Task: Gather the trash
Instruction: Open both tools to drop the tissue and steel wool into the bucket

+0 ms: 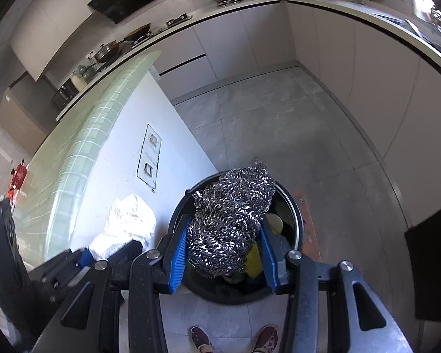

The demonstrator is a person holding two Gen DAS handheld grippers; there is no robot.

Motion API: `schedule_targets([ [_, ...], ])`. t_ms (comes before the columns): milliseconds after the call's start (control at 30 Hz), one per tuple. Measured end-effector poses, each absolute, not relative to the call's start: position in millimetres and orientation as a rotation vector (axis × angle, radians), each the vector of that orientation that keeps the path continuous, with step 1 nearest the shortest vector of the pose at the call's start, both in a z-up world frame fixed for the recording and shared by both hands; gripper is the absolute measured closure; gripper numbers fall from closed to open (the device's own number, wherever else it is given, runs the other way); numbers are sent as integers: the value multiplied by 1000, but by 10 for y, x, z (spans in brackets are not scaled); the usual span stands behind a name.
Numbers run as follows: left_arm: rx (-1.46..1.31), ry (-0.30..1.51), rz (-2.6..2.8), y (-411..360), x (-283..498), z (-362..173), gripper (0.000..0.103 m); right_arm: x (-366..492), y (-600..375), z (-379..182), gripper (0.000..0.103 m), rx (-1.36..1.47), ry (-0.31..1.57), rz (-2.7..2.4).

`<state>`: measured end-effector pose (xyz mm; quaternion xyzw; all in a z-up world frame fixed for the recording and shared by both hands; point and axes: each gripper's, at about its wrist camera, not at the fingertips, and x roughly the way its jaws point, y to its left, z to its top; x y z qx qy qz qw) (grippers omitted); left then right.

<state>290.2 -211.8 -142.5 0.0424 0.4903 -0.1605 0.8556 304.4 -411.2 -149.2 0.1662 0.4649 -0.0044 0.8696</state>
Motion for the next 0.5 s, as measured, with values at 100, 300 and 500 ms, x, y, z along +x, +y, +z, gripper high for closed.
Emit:
schedule_targets([
  [100, 76, 1038, -315, -2118, 2940, -1500, 65, 3297, -4098, -1620, 53, 321, 992, 33],
  [300, 39, 1050, -268, -2139, 2995, -1797, 26, 3643, -4157, -1915, 33, 308, 994, 61],
  [500, 22, 1042, -244, -2104, 2963, -1714, 26, 3471, -4388, -1833, 33, 350, 905, -2],
])
